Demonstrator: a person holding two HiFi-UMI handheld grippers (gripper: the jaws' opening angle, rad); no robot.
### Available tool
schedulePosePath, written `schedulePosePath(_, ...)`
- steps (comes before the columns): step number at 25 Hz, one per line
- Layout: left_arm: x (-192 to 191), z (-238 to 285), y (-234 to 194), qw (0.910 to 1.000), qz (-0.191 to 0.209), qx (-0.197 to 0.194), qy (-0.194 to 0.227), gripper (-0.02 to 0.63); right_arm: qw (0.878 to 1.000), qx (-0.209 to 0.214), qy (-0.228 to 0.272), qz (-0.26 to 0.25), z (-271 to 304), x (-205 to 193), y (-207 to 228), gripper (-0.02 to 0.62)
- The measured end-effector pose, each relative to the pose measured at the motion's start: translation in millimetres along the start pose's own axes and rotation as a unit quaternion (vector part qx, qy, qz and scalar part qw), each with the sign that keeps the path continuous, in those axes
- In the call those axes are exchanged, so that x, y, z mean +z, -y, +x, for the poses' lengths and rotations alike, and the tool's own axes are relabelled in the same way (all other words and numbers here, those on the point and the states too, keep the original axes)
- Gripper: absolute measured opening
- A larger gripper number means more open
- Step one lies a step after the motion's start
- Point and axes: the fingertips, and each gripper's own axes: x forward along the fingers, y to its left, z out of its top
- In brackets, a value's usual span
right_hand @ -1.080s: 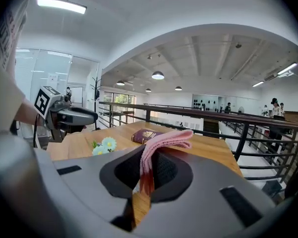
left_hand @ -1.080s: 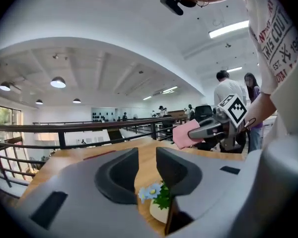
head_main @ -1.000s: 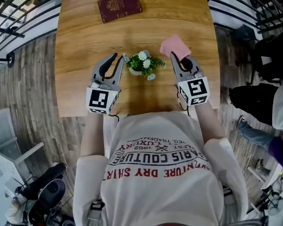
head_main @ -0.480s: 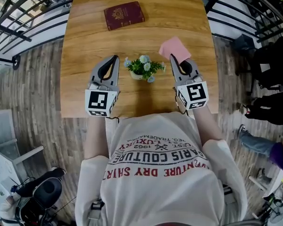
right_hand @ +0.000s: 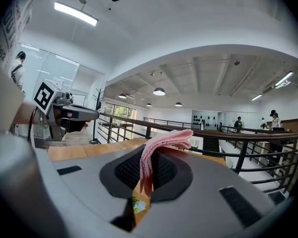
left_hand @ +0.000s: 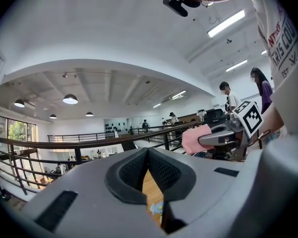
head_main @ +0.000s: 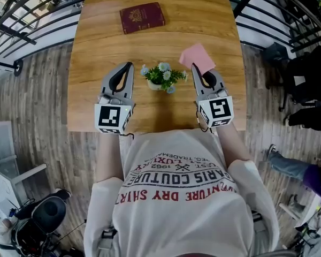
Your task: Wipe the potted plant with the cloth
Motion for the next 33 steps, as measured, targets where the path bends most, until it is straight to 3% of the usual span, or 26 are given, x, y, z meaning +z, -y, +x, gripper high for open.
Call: schedulePosePath(33, -0.4, -0.3, -5.1, 0.9997, -0.005, 0.011, -0.020, 0.016, 1.000, -0.007, -0.003, 0.016, 2.6, -4.5, 2.6, 0.035)
